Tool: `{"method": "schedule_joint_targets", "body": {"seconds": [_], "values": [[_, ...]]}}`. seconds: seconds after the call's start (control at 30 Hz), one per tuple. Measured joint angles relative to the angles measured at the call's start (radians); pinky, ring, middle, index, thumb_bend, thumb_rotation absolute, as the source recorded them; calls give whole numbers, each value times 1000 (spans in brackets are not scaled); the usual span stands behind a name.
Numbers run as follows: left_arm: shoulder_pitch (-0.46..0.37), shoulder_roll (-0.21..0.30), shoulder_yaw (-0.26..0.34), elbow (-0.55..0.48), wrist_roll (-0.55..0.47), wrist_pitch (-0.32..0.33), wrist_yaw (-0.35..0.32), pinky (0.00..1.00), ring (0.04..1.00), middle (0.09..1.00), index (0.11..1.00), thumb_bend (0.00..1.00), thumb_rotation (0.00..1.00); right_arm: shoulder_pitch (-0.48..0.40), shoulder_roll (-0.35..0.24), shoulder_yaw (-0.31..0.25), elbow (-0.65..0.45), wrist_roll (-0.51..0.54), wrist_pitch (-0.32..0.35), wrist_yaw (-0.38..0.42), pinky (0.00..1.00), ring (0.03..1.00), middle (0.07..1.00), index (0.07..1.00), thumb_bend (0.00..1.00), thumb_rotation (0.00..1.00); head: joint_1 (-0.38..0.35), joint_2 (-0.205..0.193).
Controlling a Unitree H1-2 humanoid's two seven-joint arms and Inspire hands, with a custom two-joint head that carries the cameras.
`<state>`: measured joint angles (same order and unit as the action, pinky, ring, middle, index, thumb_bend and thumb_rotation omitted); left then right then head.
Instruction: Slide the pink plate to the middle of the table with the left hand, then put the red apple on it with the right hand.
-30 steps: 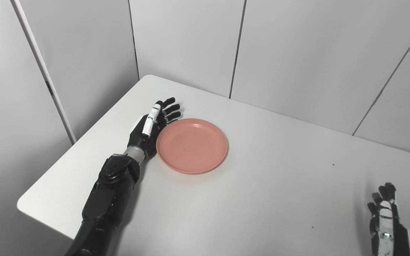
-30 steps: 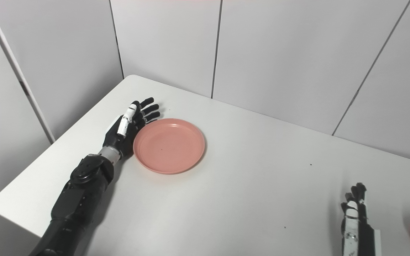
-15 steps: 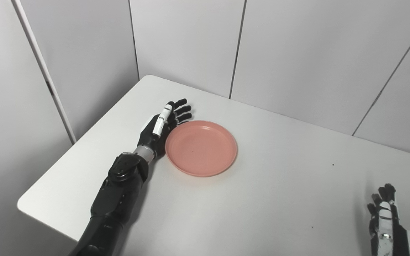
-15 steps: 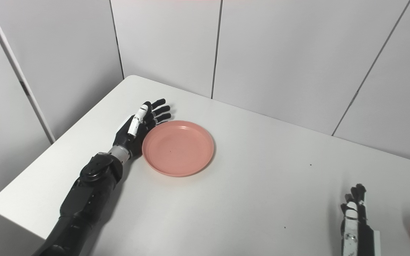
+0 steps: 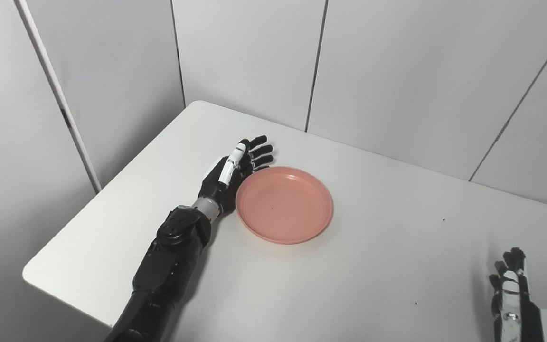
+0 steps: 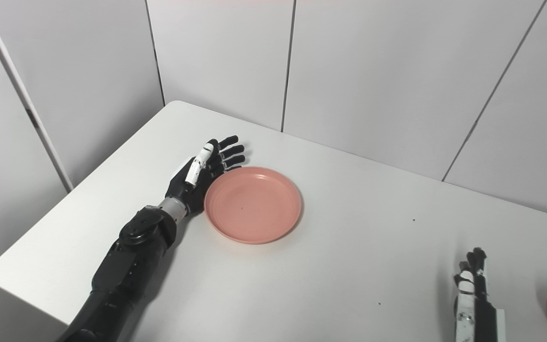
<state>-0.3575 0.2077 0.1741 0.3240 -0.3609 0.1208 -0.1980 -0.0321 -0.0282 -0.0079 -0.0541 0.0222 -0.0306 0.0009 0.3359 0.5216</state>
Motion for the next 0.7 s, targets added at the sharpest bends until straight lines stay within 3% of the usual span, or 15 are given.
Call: {"method": "schedule_joint_targets", "body": {"seconds": [0.7], "values": [[-12,-60,-34,0,4,1,0,796,819,817,797,321,1000,-1,18,1,1,-16,-1,-19,1000,999,993,998,135,1000,-64,40]]}}
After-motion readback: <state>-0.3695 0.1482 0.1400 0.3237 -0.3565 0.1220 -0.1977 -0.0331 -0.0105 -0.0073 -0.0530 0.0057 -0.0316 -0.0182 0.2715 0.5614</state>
